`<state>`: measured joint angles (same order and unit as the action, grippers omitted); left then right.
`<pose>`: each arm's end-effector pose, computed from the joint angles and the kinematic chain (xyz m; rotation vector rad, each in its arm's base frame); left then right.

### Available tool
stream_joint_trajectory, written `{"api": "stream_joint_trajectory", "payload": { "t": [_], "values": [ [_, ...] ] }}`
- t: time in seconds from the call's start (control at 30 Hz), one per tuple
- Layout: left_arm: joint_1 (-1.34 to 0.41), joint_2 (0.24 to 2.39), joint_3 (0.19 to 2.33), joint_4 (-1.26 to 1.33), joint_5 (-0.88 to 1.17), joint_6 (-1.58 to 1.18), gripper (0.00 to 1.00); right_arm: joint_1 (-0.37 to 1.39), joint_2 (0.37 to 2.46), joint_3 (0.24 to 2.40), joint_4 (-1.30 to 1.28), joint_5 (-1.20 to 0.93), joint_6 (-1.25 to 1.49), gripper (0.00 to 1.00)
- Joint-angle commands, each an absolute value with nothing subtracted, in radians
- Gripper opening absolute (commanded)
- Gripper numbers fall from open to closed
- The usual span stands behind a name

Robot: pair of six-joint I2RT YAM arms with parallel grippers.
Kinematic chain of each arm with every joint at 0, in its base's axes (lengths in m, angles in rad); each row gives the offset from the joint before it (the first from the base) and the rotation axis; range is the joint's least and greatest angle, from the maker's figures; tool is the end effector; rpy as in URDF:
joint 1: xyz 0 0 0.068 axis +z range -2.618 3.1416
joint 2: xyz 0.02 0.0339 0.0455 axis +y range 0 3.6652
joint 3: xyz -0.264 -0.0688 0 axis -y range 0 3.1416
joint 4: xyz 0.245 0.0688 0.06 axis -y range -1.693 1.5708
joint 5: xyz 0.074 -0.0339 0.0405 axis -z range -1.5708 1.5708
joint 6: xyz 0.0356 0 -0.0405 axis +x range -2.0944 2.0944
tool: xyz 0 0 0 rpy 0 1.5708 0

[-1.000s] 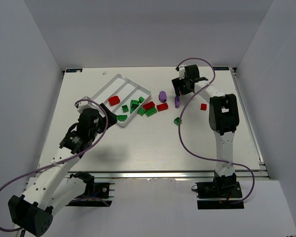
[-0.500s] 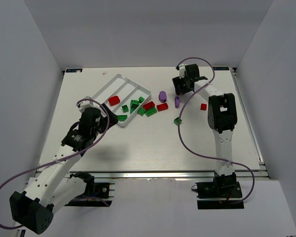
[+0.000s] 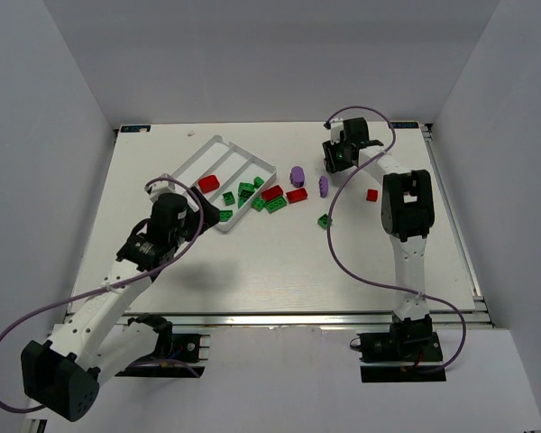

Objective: Sort the legos into containers by color

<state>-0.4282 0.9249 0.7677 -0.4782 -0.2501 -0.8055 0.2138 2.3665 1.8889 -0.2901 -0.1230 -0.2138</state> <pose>0.1854 -0.0749 0.2808 -0.5524 2.1449 -0.4192 0.5194 0.1172 0.1630 -0.5551 2.2688 0.1438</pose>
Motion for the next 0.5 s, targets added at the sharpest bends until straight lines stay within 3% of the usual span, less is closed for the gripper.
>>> {"api": "stream_joint_trajectory", "payload": {
  "t": [0.0,0.07,0.17,0.47],
  "values": [
    [-0.425,0.927,0.811,-0.42,-0.212,-0.822,0.98,0.212,2.362,1.918,-0.295,-0.164,-0.236,0.21],
    [-0.425,0.931,0.815,-0.378,-0.178,-0.841,0.98,0.213,2.33,1.914,-0.295,-0.195,-0.242,0.09],
    [-0.423,0.948,0.827,-0.322,-0.12,-0.853,0.98,0.213,2.287,1.905,-0.295,-0.265,-0.247,0.0],
    [-0.393,1.06,0.922,-0.18,0.141,-0.92,0.98,0.212,1.996,1.754,-0.276,-0.611,-0.284,0.0]
  ]
}}
